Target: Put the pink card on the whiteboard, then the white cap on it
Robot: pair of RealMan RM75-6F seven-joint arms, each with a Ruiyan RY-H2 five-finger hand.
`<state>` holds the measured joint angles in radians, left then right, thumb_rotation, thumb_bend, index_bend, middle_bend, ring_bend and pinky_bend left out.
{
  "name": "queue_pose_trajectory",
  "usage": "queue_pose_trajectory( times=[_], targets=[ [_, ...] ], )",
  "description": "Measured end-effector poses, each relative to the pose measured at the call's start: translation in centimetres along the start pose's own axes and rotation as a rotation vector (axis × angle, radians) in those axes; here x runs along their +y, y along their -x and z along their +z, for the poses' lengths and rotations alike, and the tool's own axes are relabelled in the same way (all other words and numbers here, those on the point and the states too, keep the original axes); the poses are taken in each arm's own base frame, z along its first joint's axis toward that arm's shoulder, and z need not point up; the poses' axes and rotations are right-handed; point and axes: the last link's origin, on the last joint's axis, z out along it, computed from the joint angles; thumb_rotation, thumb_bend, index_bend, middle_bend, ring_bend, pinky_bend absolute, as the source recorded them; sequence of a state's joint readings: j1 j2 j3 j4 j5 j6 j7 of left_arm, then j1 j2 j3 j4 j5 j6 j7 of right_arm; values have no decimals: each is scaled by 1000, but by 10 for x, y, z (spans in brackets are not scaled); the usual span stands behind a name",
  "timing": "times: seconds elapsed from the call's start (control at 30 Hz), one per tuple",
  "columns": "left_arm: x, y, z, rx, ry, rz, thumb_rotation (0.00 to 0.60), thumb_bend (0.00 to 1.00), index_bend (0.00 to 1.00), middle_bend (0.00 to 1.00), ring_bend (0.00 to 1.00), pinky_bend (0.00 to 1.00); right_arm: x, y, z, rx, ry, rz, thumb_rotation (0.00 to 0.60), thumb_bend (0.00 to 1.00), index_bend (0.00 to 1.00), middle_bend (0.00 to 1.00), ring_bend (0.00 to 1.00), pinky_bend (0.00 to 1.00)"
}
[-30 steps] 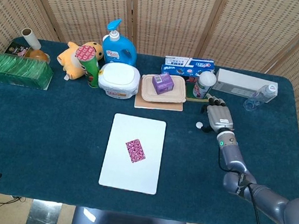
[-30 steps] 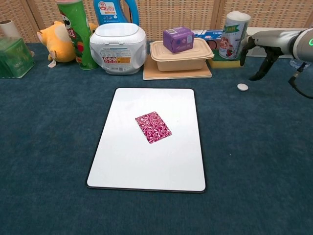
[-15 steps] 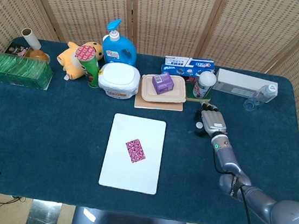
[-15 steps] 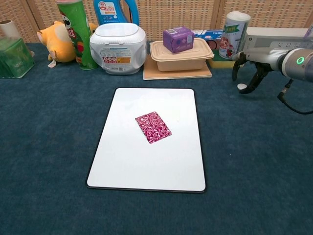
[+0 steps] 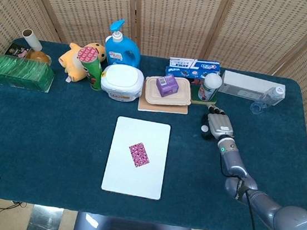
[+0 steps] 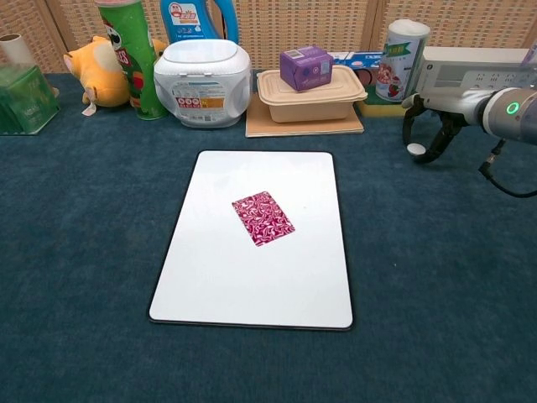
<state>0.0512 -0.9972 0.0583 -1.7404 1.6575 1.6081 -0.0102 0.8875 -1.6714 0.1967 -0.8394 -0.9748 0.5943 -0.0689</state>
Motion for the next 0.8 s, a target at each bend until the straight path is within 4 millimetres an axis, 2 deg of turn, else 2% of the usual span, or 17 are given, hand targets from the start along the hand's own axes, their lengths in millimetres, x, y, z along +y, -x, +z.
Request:
queue_pose_trajectory(
  times=[0.27, 0.8],
  targets=[
    [1, 1, 0, -1, -1, 1, 600, 13, 0, 0, 0, 22, 1, 0, 1, -6, 7, 26, 600, 338, 499, 47, 0, 114],
    [1, 1, -1, -2, -1, 1, 600, 14, 0, 0, 0, 22, -3, -7, -6, 3, -26, 0, 600, 343, 500, 48, 0, 116]
  ],
)
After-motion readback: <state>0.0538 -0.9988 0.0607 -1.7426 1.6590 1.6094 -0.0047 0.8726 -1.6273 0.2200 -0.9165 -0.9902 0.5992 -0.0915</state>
